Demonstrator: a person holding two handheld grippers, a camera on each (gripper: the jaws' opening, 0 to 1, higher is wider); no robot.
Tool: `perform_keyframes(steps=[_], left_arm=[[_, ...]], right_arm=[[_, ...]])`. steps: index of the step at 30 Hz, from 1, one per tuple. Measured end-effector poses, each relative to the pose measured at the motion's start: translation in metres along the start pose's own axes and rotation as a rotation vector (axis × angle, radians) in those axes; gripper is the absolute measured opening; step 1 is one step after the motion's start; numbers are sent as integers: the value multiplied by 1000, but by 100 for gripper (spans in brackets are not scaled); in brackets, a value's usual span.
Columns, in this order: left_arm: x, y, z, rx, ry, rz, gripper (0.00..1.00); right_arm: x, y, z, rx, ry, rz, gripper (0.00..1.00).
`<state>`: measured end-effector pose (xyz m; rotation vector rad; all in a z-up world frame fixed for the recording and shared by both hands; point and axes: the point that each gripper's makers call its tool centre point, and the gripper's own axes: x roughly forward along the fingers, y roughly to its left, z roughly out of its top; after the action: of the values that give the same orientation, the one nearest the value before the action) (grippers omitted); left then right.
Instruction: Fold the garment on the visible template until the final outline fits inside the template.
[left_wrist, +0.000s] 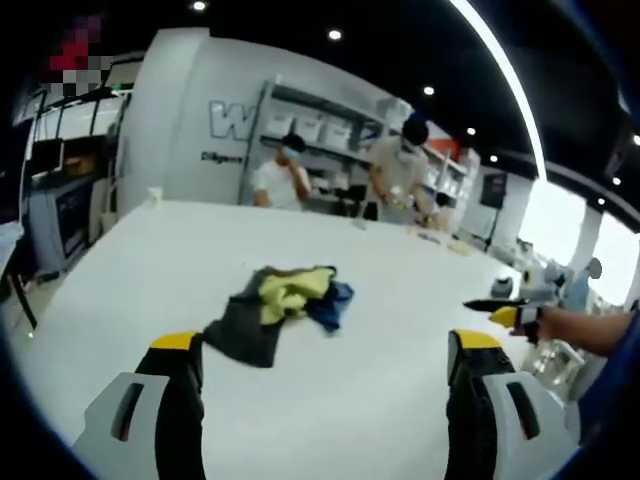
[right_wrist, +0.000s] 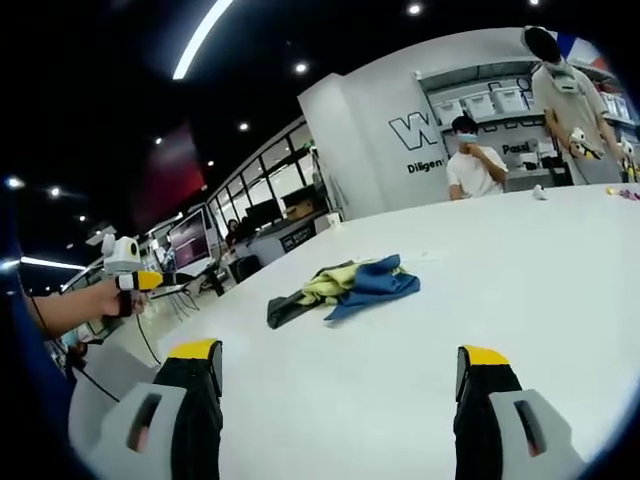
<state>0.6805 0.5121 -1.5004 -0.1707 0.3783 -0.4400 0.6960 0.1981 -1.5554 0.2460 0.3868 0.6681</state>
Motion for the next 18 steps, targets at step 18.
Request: perform_keyframes(steps=[18], left_arm=[[14,-1,-9,-18,20,-16,97]], right_arm=[[6,-12,-6,13,24,-21,98]])
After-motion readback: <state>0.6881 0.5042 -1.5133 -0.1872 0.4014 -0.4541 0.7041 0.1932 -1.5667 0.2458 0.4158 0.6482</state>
